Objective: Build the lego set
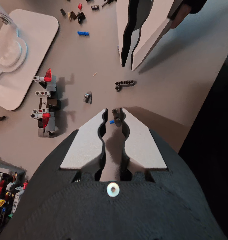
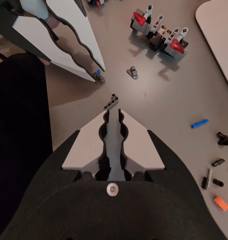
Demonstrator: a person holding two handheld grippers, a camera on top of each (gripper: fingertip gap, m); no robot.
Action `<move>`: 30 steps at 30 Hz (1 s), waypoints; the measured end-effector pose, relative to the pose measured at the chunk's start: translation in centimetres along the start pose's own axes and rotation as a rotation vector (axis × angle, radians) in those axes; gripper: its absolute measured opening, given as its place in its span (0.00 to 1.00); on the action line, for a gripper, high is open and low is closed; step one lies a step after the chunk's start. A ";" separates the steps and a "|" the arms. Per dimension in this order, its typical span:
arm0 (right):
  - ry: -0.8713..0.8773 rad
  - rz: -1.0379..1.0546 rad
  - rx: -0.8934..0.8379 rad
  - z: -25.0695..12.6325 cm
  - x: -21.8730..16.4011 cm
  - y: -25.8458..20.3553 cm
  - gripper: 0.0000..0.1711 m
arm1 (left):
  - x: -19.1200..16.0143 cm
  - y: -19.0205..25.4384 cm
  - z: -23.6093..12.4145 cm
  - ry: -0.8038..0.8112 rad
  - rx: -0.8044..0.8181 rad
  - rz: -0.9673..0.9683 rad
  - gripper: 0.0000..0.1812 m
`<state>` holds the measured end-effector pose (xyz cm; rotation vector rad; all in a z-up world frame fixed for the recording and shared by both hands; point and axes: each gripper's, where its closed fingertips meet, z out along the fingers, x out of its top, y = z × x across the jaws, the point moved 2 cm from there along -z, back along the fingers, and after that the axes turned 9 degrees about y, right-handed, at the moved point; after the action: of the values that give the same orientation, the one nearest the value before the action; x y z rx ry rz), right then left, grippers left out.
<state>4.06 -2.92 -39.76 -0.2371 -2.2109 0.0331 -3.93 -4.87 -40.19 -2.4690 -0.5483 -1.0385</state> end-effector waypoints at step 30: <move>0.452 -0.389 -0.090 -3.6 7.4 -1.3 0.17 | 9.2 -1.7 -2.0 0.857 -0.248 -1.052 0.00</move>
<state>2.38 -3.07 -31.60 0.1314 -1.7736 -0.3055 0.03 -2.65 -31.71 -1.5018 -1.4845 -2.4540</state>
